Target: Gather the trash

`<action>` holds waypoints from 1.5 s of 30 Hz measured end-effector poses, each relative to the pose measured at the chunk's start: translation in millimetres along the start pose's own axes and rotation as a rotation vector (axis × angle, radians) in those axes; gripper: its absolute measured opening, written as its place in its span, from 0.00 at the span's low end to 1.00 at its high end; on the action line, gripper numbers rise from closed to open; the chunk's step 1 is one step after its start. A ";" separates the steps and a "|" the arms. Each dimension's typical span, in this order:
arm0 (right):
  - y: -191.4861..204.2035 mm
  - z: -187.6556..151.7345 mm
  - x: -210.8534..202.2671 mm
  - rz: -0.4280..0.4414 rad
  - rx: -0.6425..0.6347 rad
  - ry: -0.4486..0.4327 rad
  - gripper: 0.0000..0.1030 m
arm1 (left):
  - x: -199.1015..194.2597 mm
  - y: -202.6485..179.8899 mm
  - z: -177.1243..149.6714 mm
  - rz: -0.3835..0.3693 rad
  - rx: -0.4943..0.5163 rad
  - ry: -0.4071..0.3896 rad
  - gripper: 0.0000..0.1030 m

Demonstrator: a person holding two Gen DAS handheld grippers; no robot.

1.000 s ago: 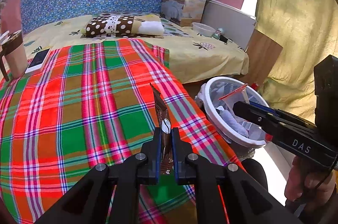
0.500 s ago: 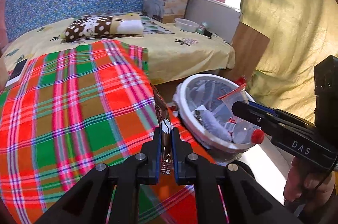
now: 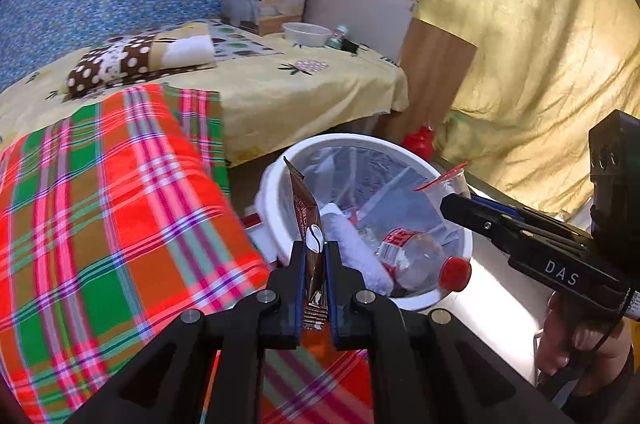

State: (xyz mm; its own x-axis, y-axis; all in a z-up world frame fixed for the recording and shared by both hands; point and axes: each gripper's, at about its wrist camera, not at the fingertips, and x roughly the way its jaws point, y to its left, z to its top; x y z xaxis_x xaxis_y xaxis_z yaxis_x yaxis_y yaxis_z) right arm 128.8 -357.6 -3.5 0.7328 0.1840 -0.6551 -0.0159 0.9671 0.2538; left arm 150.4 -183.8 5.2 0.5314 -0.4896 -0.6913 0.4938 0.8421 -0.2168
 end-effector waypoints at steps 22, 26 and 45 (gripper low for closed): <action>-29.1 3.0 22.7 -0.026 0.051 0.075 0.35 | 57.9 -13.0 16.0 -0.047 0.011 0.056 0.23; -27.4 2.7 15.5 -0.032 0.048 0.057 0.35 | 54.5 -11.1 16.4 -0.045 0.004 0.049 0.23; 23.4 -11.7 -16.8 -0.014 -0.063 -0.016 0.38 | -12.0 -4.3 -12.1 0.040 -0.016 -0.021 0.24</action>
State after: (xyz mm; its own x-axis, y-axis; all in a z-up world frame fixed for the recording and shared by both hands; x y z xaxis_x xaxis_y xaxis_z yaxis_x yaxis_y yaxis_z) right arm 108.1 -336.0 5.1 0.7440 0.1682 -0.6466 -0.0481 0.9788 0.1993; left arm 133.6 -178.8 6.1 0.5652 -0.4599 -0.6849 0.4606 0.8647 -0.2005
